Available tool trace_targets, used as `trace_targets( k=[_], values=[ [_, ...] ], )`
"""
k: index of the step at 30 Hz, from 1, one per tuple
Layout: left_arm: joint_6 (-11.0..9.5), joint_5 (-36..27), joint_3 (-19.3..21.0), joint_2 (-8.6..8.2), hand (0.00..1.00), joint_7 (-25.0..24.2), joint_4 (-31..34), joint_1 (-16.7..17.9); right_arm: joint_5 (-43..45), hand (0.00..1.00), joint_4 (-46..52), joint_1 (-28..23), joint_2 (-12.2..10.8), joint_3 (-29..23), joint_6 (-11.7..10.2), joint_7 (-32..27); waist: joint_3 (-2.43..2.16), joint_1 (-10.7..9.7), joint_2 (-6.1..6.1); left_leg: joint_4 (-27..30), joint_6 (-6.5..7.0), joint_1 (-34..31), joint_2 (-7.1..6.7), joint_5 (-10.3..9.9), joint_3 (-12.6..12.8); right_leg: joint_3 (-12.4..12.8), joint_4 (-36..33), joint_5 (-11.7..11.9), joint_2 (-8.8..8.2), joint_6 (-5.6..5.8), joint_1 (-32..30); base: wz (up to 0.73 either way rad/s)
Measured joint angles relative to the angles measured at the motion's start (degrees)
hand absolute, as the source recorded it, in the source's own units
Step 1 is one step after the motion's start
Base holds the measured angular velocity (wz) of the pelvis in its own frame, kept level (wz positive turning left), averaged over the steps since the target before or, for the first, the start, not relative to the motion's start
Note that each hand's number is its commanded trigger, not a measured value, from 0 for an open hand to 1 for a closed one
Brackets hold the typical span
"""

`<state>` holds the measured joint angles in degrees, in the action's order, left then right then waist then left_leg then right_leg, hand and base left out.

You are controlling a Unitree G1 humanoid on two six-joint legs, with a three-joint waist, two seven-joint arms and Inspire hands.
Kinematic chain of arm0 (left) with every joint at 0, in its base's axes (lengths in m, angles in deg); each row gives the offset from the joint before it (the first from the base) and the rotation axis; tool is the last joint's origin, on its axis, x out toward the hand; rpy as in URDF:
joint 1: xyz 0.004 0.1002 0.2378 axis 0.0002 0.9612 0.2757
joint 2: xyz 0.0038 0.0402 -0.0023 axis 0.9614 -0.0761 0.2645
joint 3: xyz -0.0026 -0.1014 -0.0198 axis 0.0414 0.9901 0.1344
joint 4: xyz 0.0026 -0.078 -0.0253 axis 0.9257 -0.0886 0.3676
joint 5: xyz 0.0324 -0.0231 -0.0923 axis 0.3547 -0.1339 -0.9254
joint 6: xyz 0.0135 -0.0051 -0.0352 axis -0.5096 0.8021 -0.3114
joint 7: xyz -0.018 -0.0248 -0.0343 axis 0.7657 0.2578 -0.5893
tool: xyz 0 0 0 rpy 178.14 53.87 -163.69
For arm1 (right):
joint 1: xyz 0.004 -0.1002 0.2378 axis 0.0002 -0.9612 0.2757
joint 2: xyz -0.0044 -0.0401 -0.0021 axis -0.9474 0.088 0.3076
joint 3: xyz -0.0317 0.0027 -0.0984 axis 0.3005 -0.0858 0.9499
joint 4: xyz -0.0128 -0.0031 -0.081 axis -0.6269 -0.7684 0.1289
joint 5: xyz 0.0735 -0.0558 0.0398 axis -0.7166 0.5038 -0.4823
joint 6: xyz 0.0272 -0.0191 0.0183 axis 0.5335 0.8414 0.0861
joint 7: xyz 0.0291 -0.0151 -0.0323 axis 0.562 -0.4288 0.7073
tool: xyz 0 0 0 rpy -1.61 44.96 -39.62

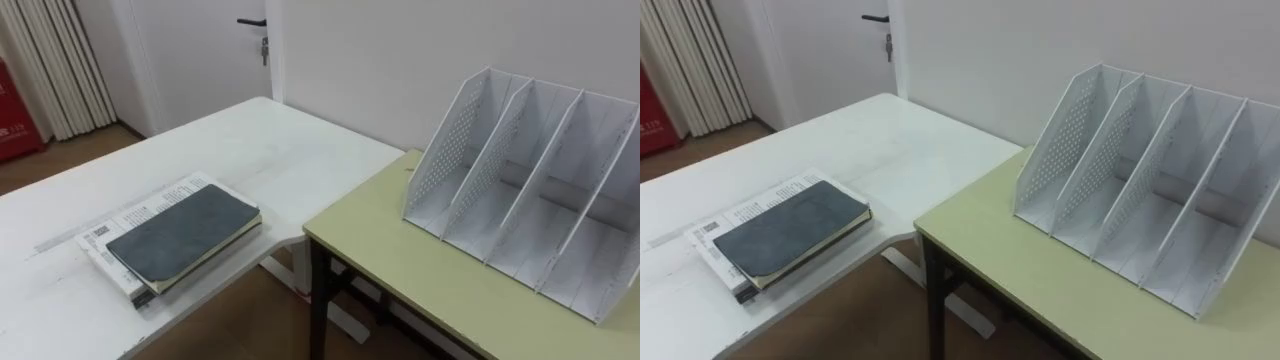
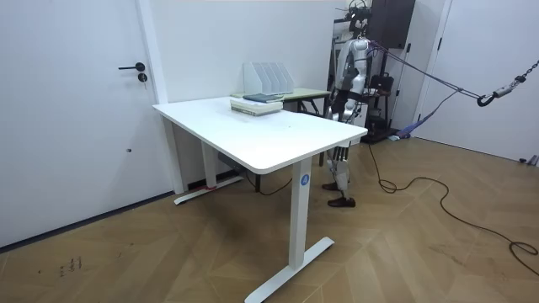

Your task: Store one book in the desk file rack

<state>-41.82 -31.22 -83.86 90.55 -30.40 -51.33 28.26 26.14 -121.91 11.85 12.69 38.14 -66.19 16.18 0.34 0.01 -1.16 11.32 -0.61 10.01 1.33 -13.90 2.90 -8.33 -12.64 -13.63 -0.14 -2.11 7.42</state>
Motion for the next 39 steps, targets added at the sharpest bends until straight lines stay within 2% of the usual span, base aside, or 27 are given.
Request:
trace_targets(
  k=[7, 13, 18, 21, 25, 28, 32, 35, 39],
  values=[
    [-0.1, 0.5, 0.0, 0.22, 0.0, 0.0, 0.0, 0.0, 0.6, 0.0, 0.1, 0.0, 0.0, 0.0, -0.1, -0.6, 0.01, 0.1, -0.25, 0.0, 0.0, -0.1, -0.01, 0.0, 0.0, -0.2, 0.1, 0.0, -0.02, 0.0, 0.0, 0.0],
    [-0.1, 1.6, -0.1, 0.27, 0.0, 0.0, 0.4, -0.2, 1.0, 0.0, 0.2, 0.1, 0.1, 0.0, -0.6, -0.8, 0.05, 0.0, 0.05, 0.1, 0.0, -0.2, 0.0, 0.0, 0.0, -0.2, 0.0, 0.0, -0.04, 0.0, 0.0, 0.01],
    [-0.3, 4.8, -0.3, 0.6, 0.0, 1.0, 3.4, -0.6, 2.0, 0.0, 0.5, 0.2, 0.1, 0.0, -0.8, -2.0, 0.05, -0.9, 0.49, 0.1, 0.0, -0.7, -0.01, 0.0, 0.1, -0.6, -0.1, 0.0, -0.07, 0.03, -0.5, 0.03],
    [-0.6, 8.4, -0.3, 1.22, 0.0, 2.2, 9.2, -0.6, 1.9, 0.0, 0.8, 0.2, 0.2, 0.1, -1.6, -2.4, 0.02, -1.3, 0.52, 0.0, 0.01, -1.4, 0.01, 0.0, 0.1, -0.9, -0.2, 0.1, -0.07, 0.02, -1.2, 0.04],
    [-4.0, 8.3, -1.3, 1.17, 0.0, 5.9, 13.2, -2.8, 2.7, 0.0, 1.0, 0.3, 0.2, 0.4, -2.7, -3.2, 0.01, -1.6, 0.58, -0.3, 0.02, -1.6, -0.05, 0.0, 0.3, -0.7, -0.3, 0.2, 0.18, 0.1, -1.6, -0.01],
    [-6.3, 8.4, -2.7, 0.43, 0.0, 7.2, 16.9, -2.8, 4.3, 0.0, 1.2, 0.6, 0.2, 0.2, -3.4, -3.2, -0.02, -2.3, 0.63, -0.6, 0.03, -1.5, -0.12, 0.0, 0.3, -0.7, 0.0, 0.3, 0.2, 0.23, -1.5, 0.0],
    [-7.2, 11.3, -5.0, -0.04, 0.0, 8.1, 24.6, -2.7, 4.5, 0.0, 1.3, 0.9, 0.3, 0.1, -4.4, -3.3, -0.1, -2.9, 0.69, -0.6, 0.04, -1.4, -0.07, 0.0, 1.9, -0.3, -0.1, 0.3, 0.2, 0.25, -1.8, -0.04],
    [-8.3, 11.5, -6.7, -0.05, 0.0, 8.6, 26.6, -3.1, 5.5, 0.0, 1.3, 0.9, 0.4, 0.0, -4.4, -3.3, -0.22, -3.4, 0.85, -0.8, 0.04, -1.2, -0.07, 0.0, 1.9, -0.2, 0.0, 0.4, 0.22, 0.29, -1.4, -0.04],
    [-8.3, 12.8, -8.9, 0.0, 0.0, 8.6, 27.2, -3.2, 5.7, 0.0, 1.4, 1.0, 0.4, 0.1, -4.3, -3.8, -0.19, -4.5, 0.89, -1.0, 0.04, -1.3, -0.07, 0.0, 2.0, 0.0, 0.0, 0.4, 0.25, 0.29, -1.5, -0.01]
  ],
)
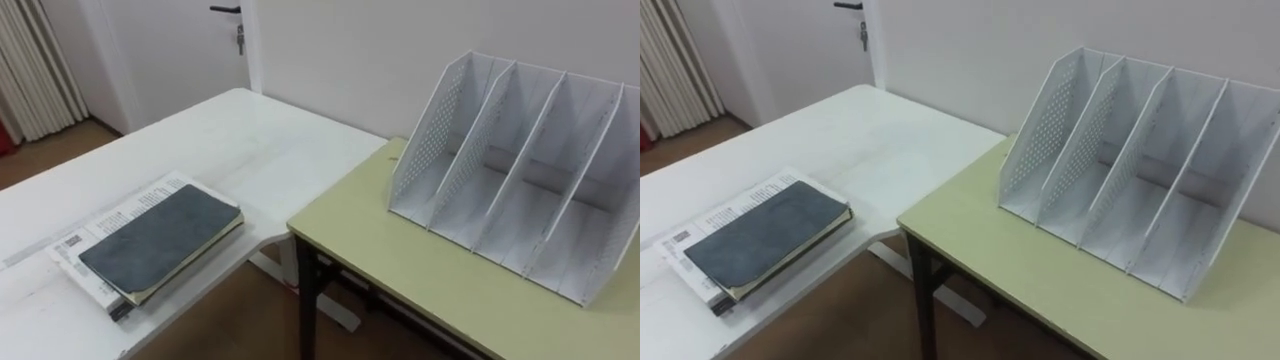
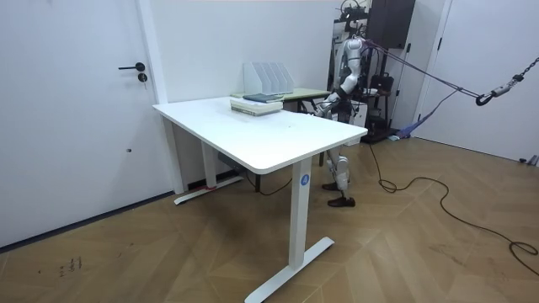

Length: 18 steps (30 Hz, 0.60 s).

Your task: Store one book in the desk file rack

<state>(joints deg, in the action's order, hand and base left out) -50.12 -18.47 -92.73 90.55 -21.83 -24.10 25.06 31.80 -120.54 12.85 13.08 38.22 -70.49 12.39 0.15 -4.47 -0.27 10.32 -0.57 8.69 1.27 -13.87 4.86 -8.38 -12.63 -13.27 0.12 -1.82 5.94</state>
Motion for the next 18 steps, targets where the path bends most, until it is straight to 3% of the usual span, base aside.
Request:
trace_targets(
  k=[5, 11, 18],
  values=[
    [0.0, 7.4, -4.1, 0.29, 0.0, -0.2, 3.5, 0.0, 0.9, 0.0, 1.2, -0.2, 0.0, 0.1, 0.1, -0.2, 0.21, -0.2, -0.21, -0.1, 0.0, 0.0, -0.04, 0.0, 0.0, 0.2, 0.1, 0.0, -0.01, 0.02, -0.2, 0.0],
    [-0.2, 18.2, -9.9, 2.04, 0.0, -0.2, 10.9, -0.1, 1.2, 0.0, 0.9, 0.9, 0.1, 0.1, -0.1, 0.2, 0.27, -1.7, -0.12, -0.1, 0.01, 0.2, -0.08, 0.0, -0.3, 0.2, 1.0, 0.2, 0.06, 0.13, 0.0, 0.01],
    [-0.4, 19.2, -12.9, 3.4, 0.0, 3.8, 16.3, -1.3, 0.7, 0.0, 1.0, 1.4, 0.2, 1.3, 0.0, 0.1, 0.53, -3.1, -0.17, -0.7, 0.03, 0.0, -0.09, 0.0, -0.4, 0.0, 1.3, 0.4, 0.07, 0.27, 0.2, 0.01]
  ],
)
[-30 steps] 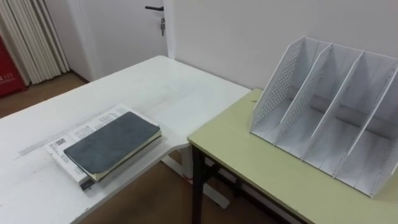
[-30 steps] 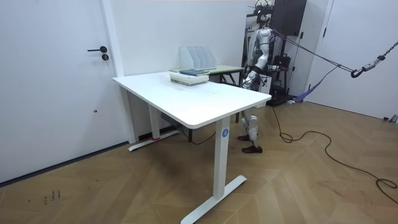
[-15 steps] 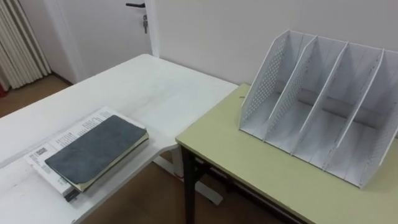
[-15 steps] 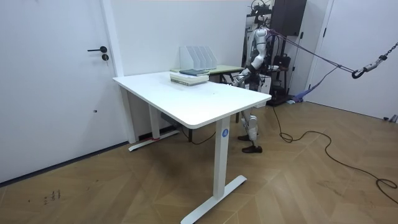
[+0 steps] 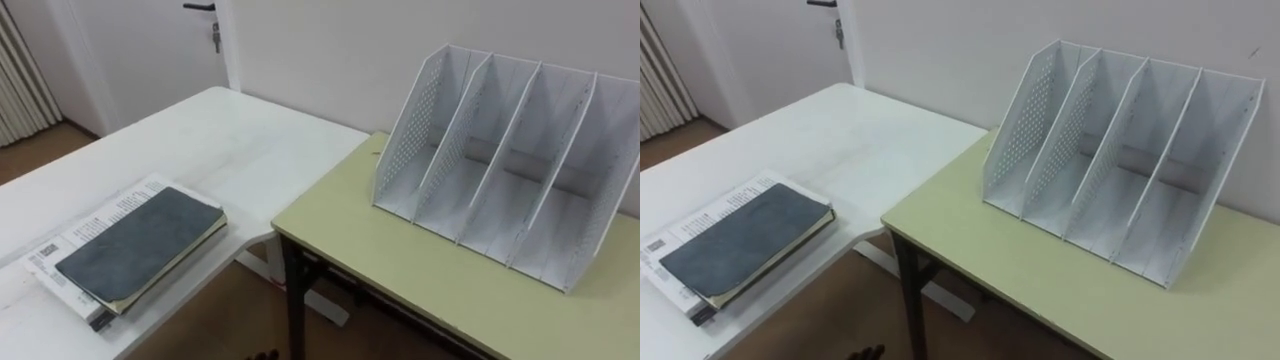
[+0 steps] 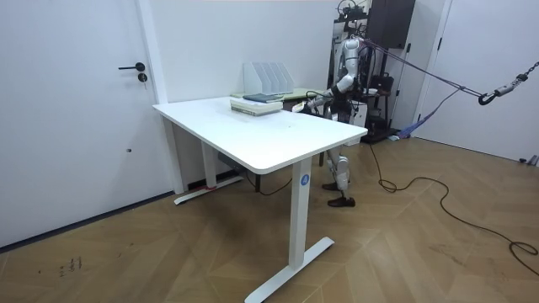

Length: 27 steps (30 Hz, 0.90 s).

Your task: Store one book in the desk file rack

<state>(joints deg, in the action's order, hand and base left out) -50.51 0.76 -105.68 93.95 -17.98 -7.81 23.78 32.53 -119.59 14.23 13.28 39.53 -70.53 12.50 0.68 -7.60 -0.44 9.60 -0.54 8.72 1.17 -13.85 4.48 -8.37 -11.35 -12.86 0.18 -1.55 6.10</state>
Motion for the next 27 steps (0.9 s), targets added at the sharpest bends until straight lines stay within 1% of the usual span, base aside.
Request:
trace_targets(
  k=[3, 5, 7, 9, 11, 13, 14, 15, 16, 19, 22, 27],
  values=[
    [-0.1, 0.0, -0.9, 1.12, 0.0, 1.6, 4.0, 0.0, -0.1, 0.0, 0.0, 0.1, 0.0, 0.0, 0.0, 0.0, 0.01, -0.3, -0.01, 0.0, 0.0, 0.1, -0.02, 0.0, -0.1, 0.0, 0.8, 0.3, 0.02, 0.04, 0.7, 0.0],
    [-0.2, 0.1, -0.9, 1.82, 0.0, 3.3, 7.1, -0.4, -0.3, 0.0, 0.0, 0.2, 0.0, 0.2, 0.0, -0.1, 0.06, -0.2, 0.06, -0.1, 0.0, 0.1, -0.02, 0.0, 0.0, 0.0, 0.8, 0.3, 0.01, 0.04, 0.6, 0.0],
    [-0.2, 0.1, -0.9, 2.17, 0.0, 5.0, 8.4, -0.9, -0.7, 0.0, 0.0, 0.3, 0.0, 0.6, 0.0, -0.4, 0.14, -0.2, 0.23, -0.1, 0.0, 0.0, -0.01, 0.0, 0.1, 0.1, 0.8, 0.3, 0.03, 0.04, 0.6, -0.02],
    [-0.3, 0.0, -0.9, 2.28, 0.0, 6.4, 9.1, -1.4, -1.4, 0.0, -0.1, 0.2, 0.0, 0.7, 0.0, -1.1, 0.08, -0.2, 0.65, -0.1, 0.0, -0.1, -0.01, 0.0, 0.1, 0.2, 0.8, 0.3, 0.04, 0.04, 0.5, 0.0],
    [-0.4, 0.1, -0.8, 2.74, 0.0, 7.6, 11.8, -1.4, -2.9, 0.0, -0.6, 0.2, 0.1, 0.8, 0.1, -1.8, 0.14, -0.2, 0.85, -0.1, 0.0, -0.2, 0.0, 0.0, 0.1, 0.1, 0.9, 0.3, 0.07, 0.03, 0.5, 0.0],
    [-0.7, 0.1, -0.8, 2.76, 0.0, 9.4, 12.6, -1.5, -3.8, 0.0, -1.2, 0.3, 0.1, 0.9, 0.1, -2.0, 0.06, -0.1, 0.99, -0.1, 0.0, -0.1, 0.01, 0.0, 0.1, 0.2, 0.9, 0.3, 0.09, 0.03, 0.6, 0.0],
    [-0.7, 0.1, -0.8, 2.82, 0.0, 10.1, 12.8, -1.6, -4.2, 0.0, -1.5, 0.3, 0.1, 0.9, 0.2, -2.2, -0.1, -0.1, 1.32, -0.1, 0.0, -0.1, 0.0, 0.0, 0.1, 0.1, 0.9, 0.3, 0.08, 0.03, 0.8, 0.0],
    [-0.7, 0.4, -0.7, 2.84, 0.0, 10.5, 12.9, -1.6, -4.4, 0.0, -1.7, 0.3, 0.1, 0.8, 0.2, -2.4, -0.02, -0.1, 1.19, -0.1, 0.0, 0.0, 0.0, 0.0, 0.1, 0.0, 0.9, 0.3, 0.08, 0.03, 0.8, 0.03],
    [-0.9, 2.3, -0.3, 2.85, 0.0, 11.3, 13.0, -1.6, -4.3, 0.0, -1.7, 0.2, 0.1, 0.8, 0.1, -2.5, -0.19, -0.1, 1.48, -0.1, 0.0, -0.1, 0.0, 0.0, 0.1, -0.1, 0.9, 0.3, 0.08, 0.02, 0.8, 0.04],
    [-1.3, 5.1, 1.5, 2.84, 0.0, 12.8, 13.2, -1.6, -4.3, 0.0, -1.8, -0.1, 0.1, 0.5, 0.1, -2.5, -0.25, -0.1, 1.6, -0.1, 0.0, 0.0, 0.03, 0.0, 0.1, -0.4, 0.9, 0.3, 0.08, 0.0, 0.8, 0.05],
    [-1.4, 6.0, 3.0, 2.86, 0.0, 14.8, 13.4, -1.6, -4.3, 0.0, -2.2, -0.1, 0.2, 0.4, 0.0, -2.5, -0.46, 0.0, 1.92, 0.0, 0.0, 0.0, 0.04, 0.0, 0.1, -0.6, 0.8, 0.3, 0.04, -0.03, 0.9, 0.04],
    [-1.5, 6.5, 4.9, 3.32, 0.0, 17.2, 16.2, -1.6, -4.3, 0.0, -2.5, -0.3, 0.3, 0.4, 0.0, -2.4, -0.52, 0.0, 2.07, 0.0, 0.0, 0.2, 0.06, 0.0, 0.1, -1.0, 1.0, 0.4, -0.02, -0.04, 1.0, 0.05]
  ],
)
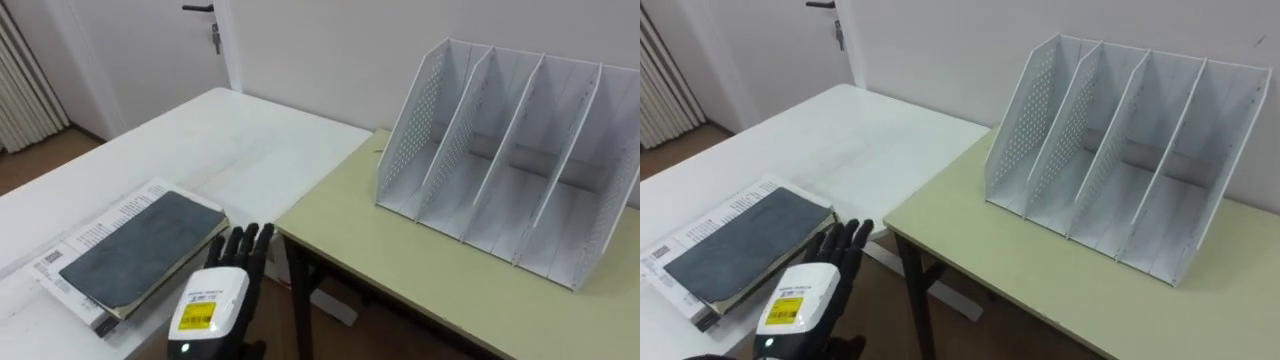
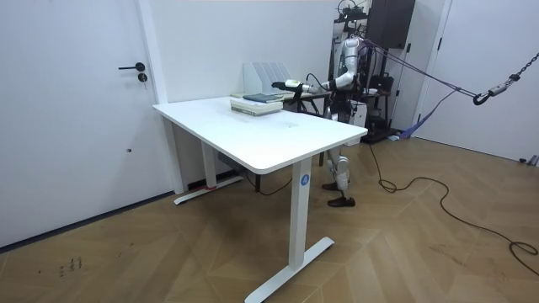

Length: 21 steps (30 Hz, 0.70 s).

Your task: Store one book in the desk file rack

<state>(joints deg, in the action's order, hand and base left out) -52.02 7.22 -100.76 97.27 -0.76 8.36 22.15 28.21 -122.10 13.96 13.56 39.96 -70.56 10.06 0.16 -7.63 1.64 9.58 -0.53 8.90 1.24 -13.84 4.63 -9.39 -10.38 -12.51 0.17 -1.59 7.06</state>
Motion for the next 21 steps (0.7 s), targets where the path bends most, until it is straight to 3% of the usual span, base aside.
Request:
trace_targets(
  k=[21],
  values=[
    [-0.4, -0.2, 8.5, 0.02, 0.0, 3.7, 0.4, -0.1, 1.7, 0.0, 0.1, 0.0, 1.5, -0.2, 0.1, 0.3, 0.15, 0.4, 0.65, -0.1, 0.0, 0.8, 0.0, 0.0, 0.0, 1.4, -0.3, 0.1, 0.17, -0.03, -0.1, -0.03]
  ],
)
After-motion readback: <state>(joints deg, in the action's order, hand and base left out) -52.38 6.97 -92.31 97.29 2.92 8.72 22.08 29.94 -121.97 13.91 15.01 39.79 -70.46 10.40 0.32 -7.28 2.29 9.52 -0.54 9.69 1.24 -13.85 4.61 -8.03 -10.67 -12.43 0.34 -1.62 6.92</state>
